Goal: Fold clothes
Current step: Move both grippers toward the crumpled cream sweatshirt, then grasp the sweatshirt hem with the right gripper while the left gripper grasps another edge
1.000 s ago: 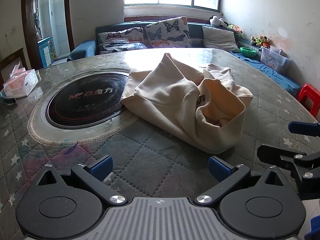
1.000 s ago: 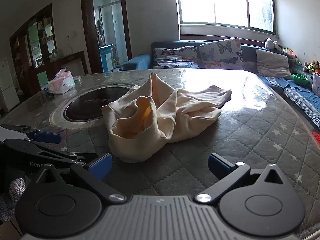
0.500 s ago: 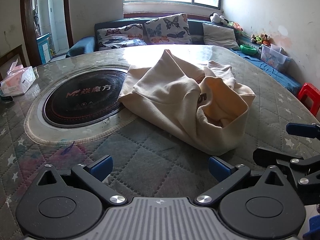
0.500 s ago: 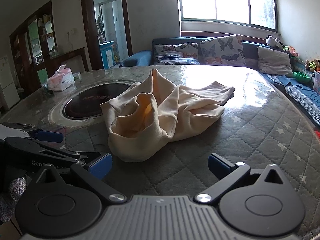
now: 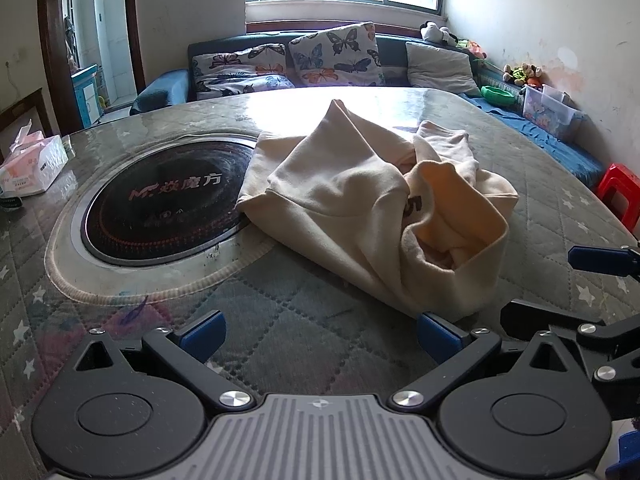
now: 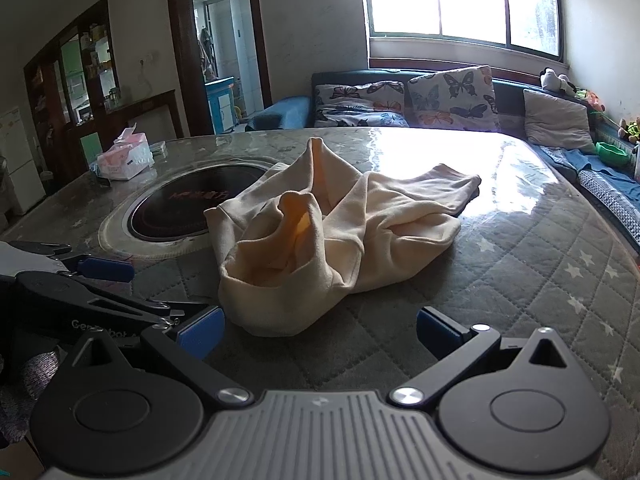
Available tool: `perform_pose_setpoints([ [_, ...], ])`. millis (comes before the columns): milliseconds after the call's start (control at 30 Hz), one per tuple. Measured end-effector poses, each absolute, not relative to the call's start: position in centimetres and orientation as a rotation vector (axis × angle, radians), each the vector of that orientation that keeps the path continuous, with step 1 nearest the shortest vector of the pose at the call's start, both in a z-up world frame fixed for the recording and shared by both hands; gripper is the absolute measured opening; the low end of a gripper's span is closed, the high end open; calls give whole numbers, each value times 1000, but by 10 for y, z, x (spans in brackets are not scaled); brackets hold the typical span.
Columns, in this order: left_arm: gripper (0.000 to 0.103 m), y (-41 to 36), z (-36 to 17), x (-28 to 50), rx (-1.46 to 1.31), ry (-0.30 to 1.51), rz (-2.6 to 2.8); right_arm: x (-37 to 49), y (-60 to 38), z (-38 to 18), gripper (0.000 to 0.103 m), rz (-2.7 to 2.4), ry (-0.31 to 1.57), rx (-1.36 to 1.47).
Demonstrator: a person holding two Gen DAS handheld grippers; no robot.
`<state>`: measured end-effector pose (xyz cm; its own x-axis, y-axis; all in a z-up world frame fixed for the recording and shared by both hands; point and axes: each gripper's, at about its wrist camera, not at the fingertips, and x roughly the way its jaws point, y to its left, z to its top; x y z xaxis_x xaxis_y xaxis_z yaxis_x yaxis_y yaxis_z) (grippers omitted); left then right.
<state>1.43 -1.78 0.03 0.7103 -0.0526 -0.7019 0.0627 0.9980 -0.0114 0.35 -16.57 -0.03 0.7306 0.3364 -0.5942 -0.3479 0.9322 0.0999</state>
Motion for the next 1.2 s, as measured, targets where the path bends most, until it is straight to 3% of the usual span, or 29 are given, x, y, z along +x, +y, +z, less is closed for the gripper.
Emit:
perform_pose_setpoints([
  [667, 103, -12, 30, 73, 62, 724, -48, 56, -177, 20, 102, 398, 663, -3],
  [1200, 97, -29, 41, 199, 108, 678, -83, 147, -203, 27, 82, 347, 694, 77],
])
